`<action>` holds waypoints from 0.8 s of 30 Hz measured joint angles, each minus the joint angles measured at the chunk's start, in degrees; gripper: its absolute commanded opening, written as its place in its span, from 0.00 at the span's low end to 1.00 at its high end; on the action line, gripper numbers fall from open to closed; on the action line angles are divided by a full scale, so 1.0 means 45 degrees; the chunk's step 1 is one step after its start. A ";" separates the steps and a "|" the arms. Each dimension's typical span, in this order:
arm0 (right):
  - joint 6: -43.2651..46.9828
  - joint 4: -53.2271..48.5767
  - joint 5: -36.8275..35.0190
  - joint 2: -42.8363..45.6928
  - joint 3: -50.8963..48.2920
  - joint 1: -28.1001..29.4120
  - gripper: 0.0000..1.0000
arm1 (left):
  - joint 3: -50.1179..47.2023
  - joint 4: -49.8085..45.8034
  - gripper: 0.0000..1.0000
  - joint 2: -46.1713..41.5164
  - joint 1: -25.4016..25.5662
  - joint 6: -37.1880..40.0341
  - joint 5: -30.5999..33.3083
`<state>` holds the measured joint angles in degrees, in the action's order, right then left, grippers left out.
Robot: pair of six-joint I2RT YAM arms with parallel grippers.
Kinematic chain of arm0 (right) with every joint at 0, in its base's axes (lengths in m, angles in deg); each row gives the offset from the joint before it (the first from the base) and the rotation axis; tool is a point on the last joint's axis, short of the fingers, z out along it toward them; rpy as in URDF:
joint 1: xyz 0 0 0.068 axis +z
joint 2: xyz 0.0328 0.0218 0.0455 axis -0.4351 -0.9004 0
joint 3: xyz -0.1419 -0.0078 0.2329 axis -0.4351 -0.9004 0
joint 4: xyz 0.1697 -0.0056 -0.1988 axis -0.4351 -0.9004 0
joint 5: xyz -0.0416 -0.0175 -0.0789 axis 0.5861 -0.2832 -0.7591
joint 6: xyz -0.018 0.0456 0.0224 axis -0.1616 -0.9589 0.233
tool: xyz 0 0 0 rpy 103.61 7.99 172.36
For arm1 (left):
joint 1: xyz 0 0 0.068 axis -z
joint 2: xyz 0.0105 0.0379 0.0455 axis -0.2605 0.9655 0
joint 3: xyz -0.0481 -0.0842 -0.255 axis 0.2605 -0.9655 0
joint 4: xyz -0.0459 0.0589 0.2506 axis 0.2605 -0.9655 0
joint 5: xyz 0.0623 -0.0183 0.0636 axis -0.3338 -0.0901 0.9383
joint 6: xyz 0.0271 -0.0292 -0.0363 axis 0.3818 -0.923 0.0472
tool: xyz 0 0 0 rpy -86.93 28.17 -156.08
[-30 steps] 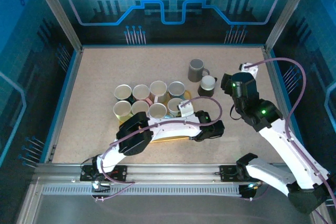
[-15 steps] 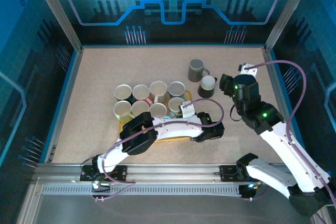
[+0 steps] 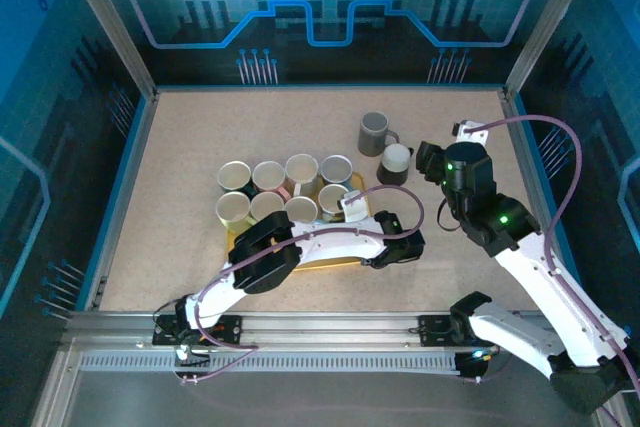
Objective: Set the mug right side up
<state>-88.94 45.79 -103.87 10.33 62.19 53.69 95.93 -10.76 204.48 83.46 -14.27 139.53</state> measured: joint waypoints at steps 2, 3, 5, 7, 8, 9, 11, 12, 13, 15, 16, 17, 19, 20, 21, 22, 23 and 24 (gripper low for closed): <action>0.0015 0.0000 0.0005 0.0000 0.0000 -0.0005 0.67 | 0.0000 -0.0010 0.35 0.0000 0.0000 0.0005 0.0005; 0.0019 0.0000 0.0049 0.0000 0.0000 -0.0010 0.67 | 0.0000 -0.0010 0.35 0.0000 0.0000 0.0010 0.0005; 0.0019 0.0000 0.0141 0.0010 0.0000 -0.0034 0.67 | 0.0000 0.0000 0.34 0.0000 0.0010 0.0078 0.0024; 0.0029 0.0000 0.0189 0.0029 0.0000 -0.0049 0.67 | 0.0000 0.0087 0.35 -0.0019 0.0044 0.0403 0.0146; 0.0068 0.0000 0.0194 0.0034 0.0005 -0.0049 0.67 | 0.0000 0.0126 0.35 -0.0039 0.0068 0.0529 0.0223; 0.0087 0.0000 0.0199 0.0034 0.0005 -0.0049 0.67 | 0.0000 0.0180 0.36 -0.0102 0.0102 0.0748 0.0345; 0.0160 -0.0005 0.0223 0.0039 0.0005 -0.0049 0.68 | 0.0000 0.0301 0.36 -0.0311 0.0185 0.1146 0.0510; 0.0185 -0.0005 0.0243 0.0034 0.0019 -0.0049 0.69 | 0.0000 0.0403 0.36 -0.0491 0.0238 0.1413 0.0588; 0.0214 -0.0010 0.0282 0.0029 0.0044 -0.0049 0.69 | 0.0000 0.0491 0.36 -0.0714 0.0267 0.1681 0.0665; 0.0282 -0.0010 0.0403 0.0024 0.0107 -0.0053 0.69 | 0.0000 0.0743 0.36 -0.1234 0.0325 0.2205 0.0733; 0.0359 -0.0005 0.0539 0.0000 0.0160 -0.0053 0.70 | -0.0010 0.0860 0.36 -0.1545 0.0350 0.2497 0.0738; 0.0471 -0.0005 0.0656 -0.0044 0.0233 -0.0053 0.70 | -0.0034 0.0991 0.35 -0.1889 0.0355 0.2851 0.0753; 0.0821 -0.0005 0.1010 -0.0219 0.0442 -0.0049 0.70 | -0.0335 0.1569 0.36 -0.2783 0.0374 0.3866 0.0753; 0.0976 -0.0005 0.1146 -0.0325 0.0549 -0.0049 0.70 | -0.0573 0.1923 0.36 -0.3235 0.0374 0.4439 0.0719; 0.1171 -0.0010 0.1248 -0.0486 0.0685 -0.0049 0.71 | -0.0996 0.2511 0.39 -0.3871 0.0374 0.5275 0.0627; 0.1394 -0.0005 0.1394 -0.0670 0.0826 -0.0049 0.71 | -0.1491 0.3225 0.48 -0.4551 0.0369 0.6227 0.0476; 0.1559 -0.0005 0.1515 -0.0811 0.0918 -0.0049 0.71 | -0.1899 0.3784 0.57 -0.5115 0.0369 0.7150 0.0291; 0.1749 -0.0005 0.1671 -0.1001 0.1020 -0.0049 0.71 | -0.2351 0.4401 0.60 -0.5795 0.0340 0.8160 0.0034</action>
<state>-81.07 45.77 -96.36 5.83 66.78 53.48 85.35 9.04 178.40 84.99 22.45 139.69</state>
